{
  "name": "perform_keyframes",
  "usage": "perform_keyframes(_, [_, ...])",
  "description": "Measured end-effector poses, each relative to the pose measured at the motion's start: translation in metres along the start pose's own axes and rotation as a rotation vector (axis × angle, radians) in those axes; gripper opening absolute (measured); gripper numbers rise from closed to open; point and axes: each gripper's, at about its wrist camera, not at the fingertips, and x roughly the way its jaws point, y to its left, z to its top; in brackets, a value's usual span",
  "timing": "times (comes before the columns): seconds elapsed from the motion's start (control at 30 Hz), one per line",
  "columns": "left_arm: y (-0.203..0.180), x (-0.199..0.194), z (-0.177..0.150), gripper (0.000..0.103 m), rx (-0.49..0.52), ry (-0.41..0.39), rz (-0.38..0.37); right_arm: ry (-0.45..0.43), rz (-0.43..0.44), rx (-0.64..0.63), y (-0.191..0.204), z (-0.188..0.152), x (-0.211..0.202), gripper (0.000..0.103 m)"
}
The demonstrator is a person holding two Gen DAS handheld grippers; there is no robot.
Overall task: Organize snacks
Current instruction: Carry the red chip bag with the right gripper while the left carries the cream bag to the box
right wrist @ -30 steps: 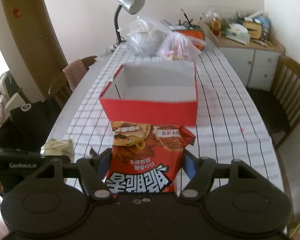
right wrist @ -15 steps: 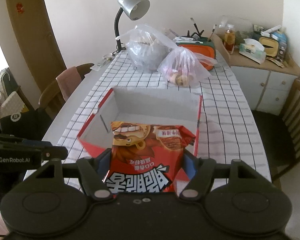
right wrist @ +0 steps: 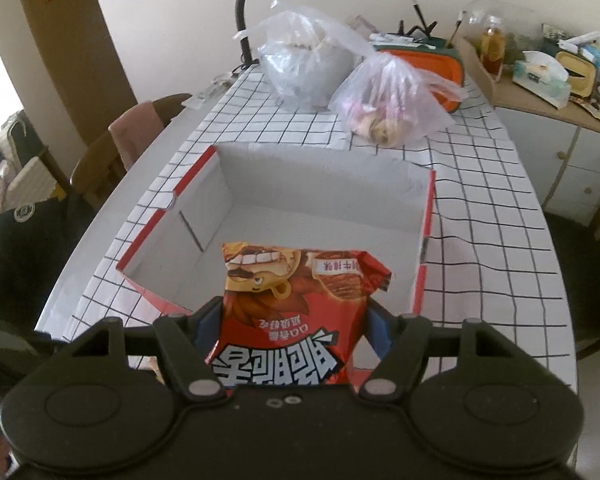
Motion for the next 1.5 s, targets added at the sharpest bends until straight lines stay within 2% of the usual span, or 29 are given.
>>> perform_keyframes(0.07, [0.002,0.011,-0.005,0.060,-0.022,0.021,-0.001,0.004,0.011,-0.003,0.001,0.000,0.003,0.071])
perform_keyframes(0.13, [0.002,0.023,-0.008,0.063,-0.041,0.046,0.000,0.008,0.018,-0.011,0.002,0.000,0.008,0.071])
perform_keyframes(0.33, [0.007,0.052,-0.016,0.062,-0.088,0.100,0.020,0.020,0.025,-0.024,0.003,-0.002,0.017,0.071])
perform_keyframes(0.5, [0.010,0.064,-0.016,0.061,-0.123,0.104,0.029,0.019,0.031,-0.025,0.001,0.000,0.019,0.071])
perform_keyframes(0.6, [0.014,0.068,-0.018,0.053,-0.136,0.098,0.038,0.020,0.033,-0.027,0.001,0.000,0.020,0.071])
perform_keyframes(0.67, [0.013,0.069,-0.018,0.041,-0.138,0.101,0.049,0.021,0.032,-0.030,0.001,-0.001,0.021,0.071])
perform_keyframes(0.77, [0.014,0.069,-0.021,0.033,-0.143,0.084,0.047,0.022,0.032,-0.029,0.001,-0.001,0.021,0.071])
perform_keyframes(0.9, [0.017,0.066,-0.025,0.030,-0.152,0.062,0.048,0.023,0.032,-0.030,0.001,0.000,0.020,0.071])
perform_keyframes(1.03, [0.025,0.055,-0.029,0.030,-0.178,0.047,0.042,0.018,0.032,-0.031,0.000,0.000,0.019,0.071])
perform_keyframes(1.2, [0.031,0.020,-0.033,0.030,-0.184,-0.012,0.033,-0.001,0.041,-0.031,-0.005,0.003,0.011,0.071])
perform_keyframes(1.4, [0.023,-0.028,-0.021,0.030,-0.160,-0.121,-0.004,-0.028,0.033,-0.042,-0.013,0.014,0.003,0.071])
perform_keyframes(1.5, [0.014,-0.047,-0.003,0.030,-0.138,-0.174,-0.015,-0.043,0.019,-0.049,-0.016,0.023,0.002,0.071])
